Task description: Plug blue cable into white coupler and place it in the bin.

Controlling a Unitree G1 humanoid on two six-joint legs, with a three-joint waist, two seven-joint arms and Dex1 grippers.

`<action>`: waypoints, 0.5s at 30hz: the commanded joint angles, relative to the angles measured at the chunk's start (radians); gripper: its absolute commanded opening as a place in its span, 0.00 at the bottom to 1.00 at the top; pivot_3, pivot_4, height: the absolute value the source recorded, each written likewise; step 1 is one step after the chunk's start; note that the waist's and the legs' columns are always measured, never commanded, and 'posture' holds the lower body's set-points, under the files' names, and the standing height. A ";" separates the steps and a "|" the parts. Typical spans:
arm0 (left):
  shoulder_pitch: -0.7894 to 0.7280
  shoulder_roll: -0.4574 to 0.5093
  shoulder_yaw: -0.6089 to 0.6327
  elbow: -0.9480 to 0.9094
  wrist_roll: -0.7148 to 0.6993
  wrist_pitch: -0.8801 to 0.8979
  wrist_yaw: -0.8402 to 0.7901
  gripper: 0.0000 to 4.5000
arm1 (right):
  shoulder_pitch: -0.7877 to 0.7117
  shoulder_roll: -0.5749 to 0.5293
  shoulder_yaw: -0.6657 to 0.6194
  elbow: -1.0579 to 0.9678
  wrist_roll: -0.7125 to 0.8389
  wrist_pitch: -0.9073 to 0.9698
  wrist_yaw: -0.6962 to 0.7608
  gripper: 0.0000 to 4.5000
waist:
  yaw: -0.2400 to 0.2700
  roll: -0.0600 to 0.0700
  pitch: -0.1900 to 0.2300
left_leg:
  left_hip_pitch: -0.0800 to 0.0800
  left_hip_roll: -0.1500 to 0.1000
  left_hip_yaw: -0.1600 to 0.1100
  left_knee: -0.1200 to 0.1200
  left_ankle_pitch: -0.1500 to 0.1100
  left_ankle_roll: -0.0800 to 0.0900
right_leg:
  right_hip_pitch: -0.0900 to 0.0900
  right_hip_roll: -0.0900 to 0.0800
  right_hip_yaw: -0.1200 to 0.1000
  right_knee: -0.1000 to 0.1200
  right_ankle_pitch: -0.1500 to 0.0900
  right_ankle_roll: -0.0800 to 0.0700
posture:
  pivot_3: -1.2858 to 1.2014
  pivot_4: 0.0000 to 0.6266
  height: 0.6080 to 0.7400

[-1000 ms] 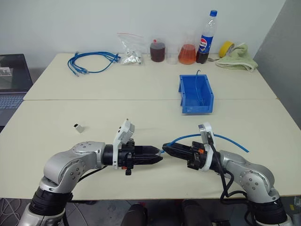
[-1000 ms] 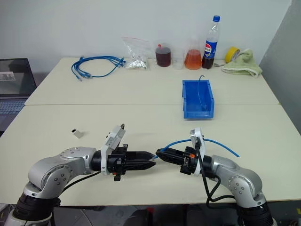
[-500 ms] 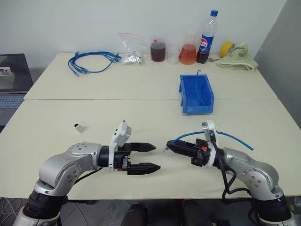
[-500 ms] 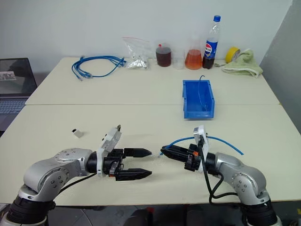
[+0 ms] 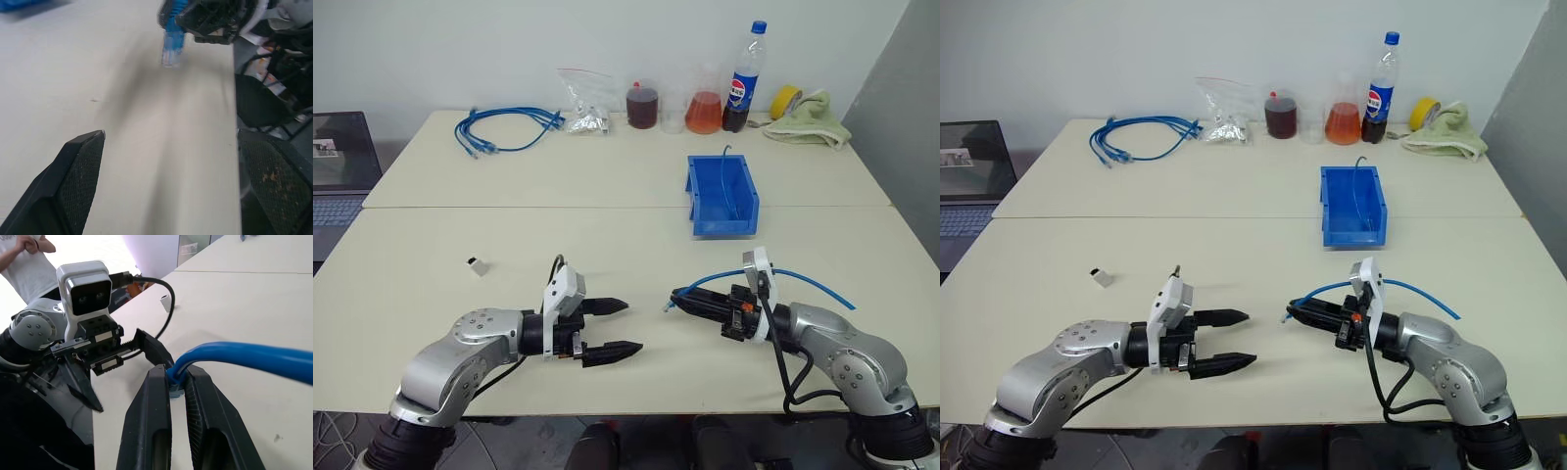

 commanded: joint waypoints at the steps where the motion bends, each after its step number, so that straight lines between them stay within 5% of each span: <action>1: 0.096 -0.057 0.091 -0.081 0.047 -0.093 0.129 1.00 | 0.003 -0.017 0.025 -0.019 -0.048 -0.051 0.039 0.03 | -0.001 0.000 0.000 | 0.000 0.000 0.000 0.000 0.000 0.000 | 0.000 0.000 0.000 0.000 0.000 0.000 | 0.52 0.24 1.00; 7: 0.334 -0.131 0.248 -0.184 0.114 -0.176 0.293 1.00 | 0.005 -0.010 0.053 0.020 -0.096 -0.092 0.078 0.03 | 0.002 0.000 0.000 | 0.000 0.001 -0.001 0.000 0.000 0.000 | -0.001 -0.002 0.002 0.000 0.000 0.000 | 0.52 0.24 1.00; 15: 0.393 -0.150 0.522 -0.040 0.069 -0.161 0.384 1.00 | -0.045 0.007 0.092 0.089 -0.131 -0.119 0.131 0.03 | 0.004 -0.001 0.000 | 0.000 -0.001 0.000 0.000 0.000 0.000 | 0.001 -0.001 -0.002 0.000 0.000 0.000 | 0.52 0.24 1.00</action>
